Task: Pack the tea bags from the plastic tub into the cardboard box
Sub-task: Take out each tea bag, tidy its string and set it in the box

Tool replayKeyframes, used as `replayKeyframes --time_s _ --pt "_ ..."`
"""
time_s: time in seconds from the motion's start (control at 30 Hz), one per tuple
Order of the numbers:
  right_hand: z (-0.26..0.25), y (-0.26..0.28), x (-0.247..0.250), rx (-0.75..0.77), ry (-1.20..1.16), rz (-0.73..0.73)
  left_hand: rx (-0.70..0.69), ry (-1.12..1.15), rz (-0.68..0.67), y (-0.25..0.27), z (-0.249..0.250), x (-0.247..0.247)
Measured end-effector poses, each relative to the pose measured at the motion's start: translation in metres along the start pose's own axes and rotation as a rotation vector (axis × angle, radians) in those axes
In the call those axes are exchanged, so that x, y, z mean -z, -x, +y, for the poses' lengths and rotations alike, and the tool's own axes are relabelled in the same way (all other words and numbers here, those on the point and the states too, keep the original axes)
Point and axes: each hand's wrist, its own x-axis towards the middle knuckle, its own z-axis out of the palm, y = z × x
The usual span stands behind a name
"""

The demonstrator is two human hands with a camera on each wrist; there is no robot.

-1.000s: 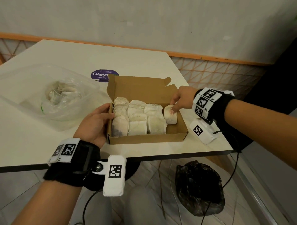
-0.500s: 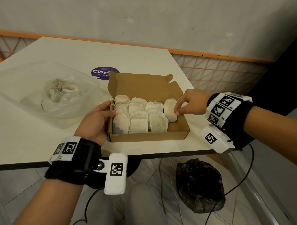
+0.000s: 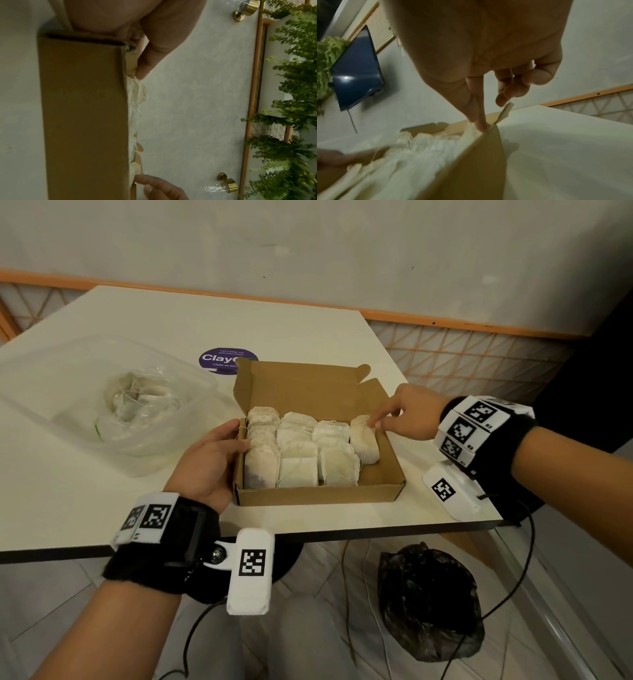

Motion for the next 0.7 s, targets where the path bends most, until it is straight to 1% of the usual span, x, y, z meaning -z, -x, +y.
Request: replayKeyframes --time_s 0.1,0.17,0.2,0.23,0.3,0.37,0.43,0.47,0.53,0.63,0.7 --pt "-0.003 0.01 0.014 -0.039 -0.1 0.102 -0.037 -0.046 0.1 0.006 0.004 -0.004" --pt "-0.011 0.02 0.02 -0.032 -0.197 0.18 -0.112 -0.208 0.192 0.015 0.009 -0.006" --pt "-0.018 0.026 0.02 -0.002 -0.25 0.19 -0.137 -0.302 0.206 0.019 0.014 -0.007" --pt "-0.028 0.032 0.021 0.035 -0.296 0.177 -0.148 -0.372 0.193 0.024 0.02 -0.007" --pt "-0.052 0.038 0.02 0.102 -0.355 0.103 -0.155 -0.5 0.132 0.033 0.037 -0.006" --pt "-0.08 0.036 0.018 0.158 -0.393 0.031 -0.191 -0.604 0.083 0.041 0.058 -0.005" --pt "-0.108 0.03 0.015 0.22 -0.393 0.001 -0.254 -0.638 0.071 0.044 0.08 -0.002" --pt "-0.122 0.025 0.011 0.254 -0.39 -0.007 -0.286 -0.647 0.092 0.044 0.091 0.002" --pt "-0.151 0.016 0.001 0.315 -0.394 -0.015 -0.339 -0.635 0.18 0.038 0.11 0.013" --pt "-0.192 0.002 -0.016 0.409 -0.407 0.013 -0.396 -0.616 0.389 0.021 0.135 0.038" --pt "-0.215 -0.007 -0.024 0.454 -0.402 0.068 -0.339 -0.637 0.478 0.009 0.146 0.055"
